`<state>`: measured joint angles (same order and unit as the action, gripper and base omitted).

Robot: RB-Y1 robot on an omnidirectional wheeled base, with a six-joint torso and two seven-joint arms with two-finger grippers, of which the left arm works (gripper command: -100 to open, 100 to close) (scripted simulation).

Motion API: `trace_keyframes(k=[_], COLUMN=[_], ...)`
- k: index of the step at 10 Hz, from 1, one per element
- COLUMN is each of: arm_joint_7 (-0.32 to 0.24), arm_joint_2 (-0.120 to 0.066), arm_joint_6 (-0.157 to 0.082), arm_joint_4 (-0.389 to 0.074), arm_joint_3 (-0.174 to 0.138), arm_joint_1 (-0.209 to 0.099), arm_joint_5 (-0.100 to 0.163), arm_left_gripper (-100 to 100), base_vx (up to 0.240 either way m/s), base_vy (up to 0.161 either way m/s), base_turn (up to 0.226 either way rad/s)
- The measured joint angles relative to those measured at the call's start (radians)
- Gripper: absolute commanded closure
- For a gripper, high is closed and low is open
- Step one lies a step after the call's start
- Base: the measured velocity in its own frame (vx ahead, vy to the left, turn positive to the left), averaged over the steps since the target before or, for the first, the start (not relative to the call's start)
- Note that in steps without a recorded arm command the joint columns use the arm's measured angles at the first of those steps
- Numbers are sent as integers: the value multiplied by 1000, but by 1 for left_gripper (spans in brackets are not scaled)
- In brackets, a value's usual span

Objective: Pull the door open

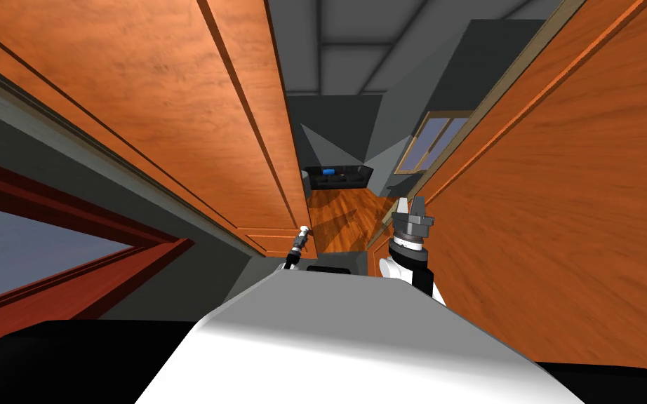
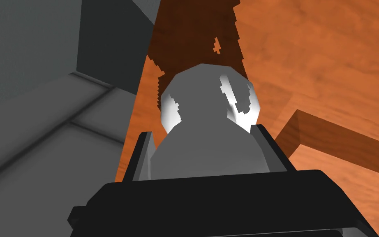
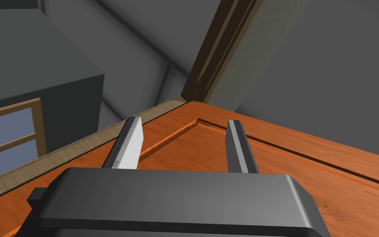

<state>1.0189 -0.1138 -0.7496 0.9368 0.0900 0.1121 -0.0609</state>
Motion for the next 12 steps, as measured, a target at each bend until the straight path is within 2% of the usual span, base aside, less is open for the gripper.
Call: trace_keyframes(k=[3,6,10,12], arm_joint_7=[-68,-137,-232,-277], arm_joint_2=[-8,-15,-25,-31], arm_joint_6=[-6,-1,-9,-6], arm_joint_4=[-15,-11,-35,-34], arm_joint_3=[2,8,11,14], arm_joint_1=[-8,-8,-23,-23], arm_joint_5=[15,30,55,64], arm_left_gripper=[100,100,100,100], base_vx=[-70,-67,-73,-75], base_vy=[24,17,15,8], base_turn=[-105,-76,-66,-92])
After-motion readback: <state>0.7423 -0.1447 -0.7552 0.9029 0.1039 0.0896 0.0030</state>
